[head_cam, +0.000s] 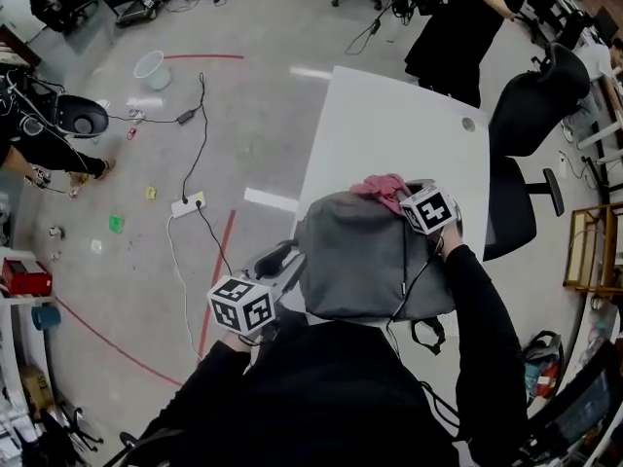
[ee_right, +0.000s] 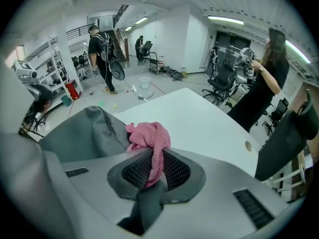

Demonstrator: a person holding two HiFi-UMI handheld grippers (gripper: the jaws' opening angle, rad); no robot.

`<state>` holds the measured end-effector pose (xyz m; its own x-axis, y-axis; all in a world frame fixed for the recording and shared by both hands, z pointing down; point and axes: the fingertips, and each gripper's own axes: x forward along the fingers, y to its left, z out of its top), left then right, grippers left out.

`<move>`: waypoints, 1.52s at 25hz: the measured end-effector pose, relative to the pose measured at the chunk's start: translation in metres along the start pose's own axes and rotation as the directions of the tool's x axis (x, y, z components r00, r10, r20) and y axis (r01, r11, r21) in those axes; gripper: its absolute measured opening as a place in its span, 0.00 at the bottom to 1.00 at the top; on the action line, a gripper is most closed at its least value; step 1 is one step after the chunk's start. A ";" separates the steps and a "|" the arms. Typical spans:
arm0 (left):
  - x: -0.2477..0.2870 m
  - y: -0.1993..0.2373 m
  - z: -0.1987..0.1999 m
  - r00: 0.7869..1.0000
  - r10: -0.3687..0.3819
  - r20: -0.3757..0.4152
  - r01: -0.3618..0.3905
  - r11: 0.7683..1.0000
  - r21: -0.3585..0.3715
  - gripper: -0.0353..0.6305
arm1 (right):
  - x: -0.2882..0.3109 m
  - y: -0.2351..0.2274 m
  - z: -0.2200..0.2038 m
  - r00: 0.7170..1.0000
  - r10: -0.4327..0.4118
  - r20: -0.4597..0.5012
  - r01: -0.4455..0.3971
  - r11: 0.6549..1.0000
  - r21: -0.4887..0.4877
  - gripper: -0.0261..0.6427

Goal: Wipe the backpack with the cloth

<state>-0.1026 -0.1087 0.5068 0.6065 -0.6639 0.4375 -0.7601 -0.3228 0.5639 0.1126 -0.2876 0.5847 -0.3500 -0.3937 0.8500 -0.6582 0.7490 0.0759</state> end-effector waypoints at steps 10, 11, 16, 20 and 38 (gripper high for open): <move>0.015 -0.036 -0.021 0.999 0.049 0.025 -0.048 0.999 -0.016 0.29 | -0.035 -0.122 -0.072 0.992 -0.038 -0.124 0.048 0.996 0.079 0.13; 0.012 -0.033 -0.023 0.998 0.054 0.023 -0.054 0.998 -0.023 0.29 | -0.028 -0.118 -0.073 0.990 -0.018 -0.138 0.029 0.996 0.082 0.13; -0.012 -0.010 -0.030 0.997 0.076 0.025 -0.075 0.995 -0.062 0.29 | 0.015 -0.066 -0.051 0.980 0.073 -0.188 -0.068 0.997 0.032 0.13; -0.033 0.019 -0.026 0.996 0.090 0.029 -0.088 0.993 -0.084 0.29 | 0.045 0.003 -0.006 0.970 0.192 -0.148 -0.196 0.980 -0.015 0.13; -0.051 0.078 0.007 0.996 0.081 -0.022 -0.083 0.994 -0.065 0.29 | 0.090 0.121 0.079 0.922 0.368 -0.120 -0.381 0.919 -0.105 0.13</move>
<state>-0.1941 -0.1049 0.5232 0.5478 -0.6726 0.4975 -0.7909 -0.2226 0.5700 -0.0515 -0.2747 0.6289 -0.4850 -0.0231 0.8742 -0.4017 0.8939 -0.1992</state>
